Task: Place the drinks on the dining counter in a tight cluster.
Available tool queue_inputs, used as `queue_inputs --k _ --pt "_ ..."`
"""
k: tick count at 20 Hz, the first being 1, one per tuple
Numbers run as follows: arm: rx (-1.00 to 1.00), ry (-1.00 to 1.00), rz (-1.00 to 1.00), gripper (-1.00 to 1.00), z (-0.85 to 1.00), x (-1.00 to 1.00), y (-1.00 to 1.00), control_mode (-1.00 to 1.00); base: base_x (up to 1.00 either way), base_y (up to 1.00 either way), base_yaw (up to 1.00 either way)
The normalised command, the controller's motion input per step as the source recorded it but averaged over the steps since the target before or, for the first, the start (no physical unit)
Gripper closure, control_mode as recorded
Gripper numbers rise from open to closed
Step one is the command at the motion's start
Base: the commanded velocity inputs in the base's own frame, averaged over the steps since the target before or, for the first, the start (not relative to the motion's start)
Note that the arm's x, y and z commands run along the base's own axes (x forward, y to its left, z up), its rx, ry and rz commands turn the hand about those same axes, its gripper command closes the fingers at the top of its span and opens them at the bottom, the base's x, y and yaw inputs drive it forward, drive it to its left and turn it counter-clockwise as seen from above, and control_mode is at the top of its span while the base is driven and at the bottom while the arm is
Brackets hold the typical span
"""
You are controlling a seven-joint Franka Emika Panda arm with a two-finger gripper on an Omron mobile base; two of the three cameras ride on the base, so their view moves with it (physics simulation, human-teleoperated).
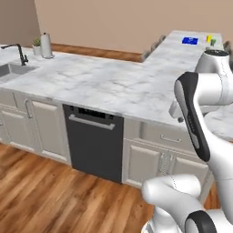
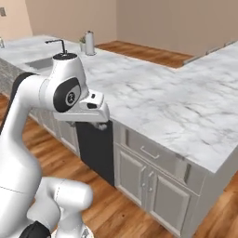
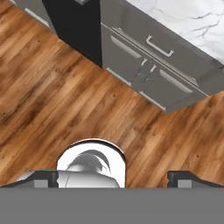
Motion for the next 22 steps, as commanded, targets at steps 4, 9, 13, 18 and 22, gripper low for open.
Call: queue_inputs --k 4,9,13,18,22 --pt "0.0 0.0 0.0 -1.0 0.0 0.0 0.0 1.0 0.12 1.0 -0.46" --pt "0.0 0.0 0.0 -1.0 0.0 0.0 0.0 1.0 0.49 1.0 -0.38" --pt "0.0 0.0 0.0 -1.0 0.0 0.0 0.0 1.0 0.55 1.0 -0.35" --pt "0.0 0.0 0.0 -1.0 0.0 0.0 0.0 1.0 0.67 1.0 -0.38" --pt "0.0 0.0 0.0 -1.0 0.0 0.0 0.0 1.0 0.56 1.0 -0.32"
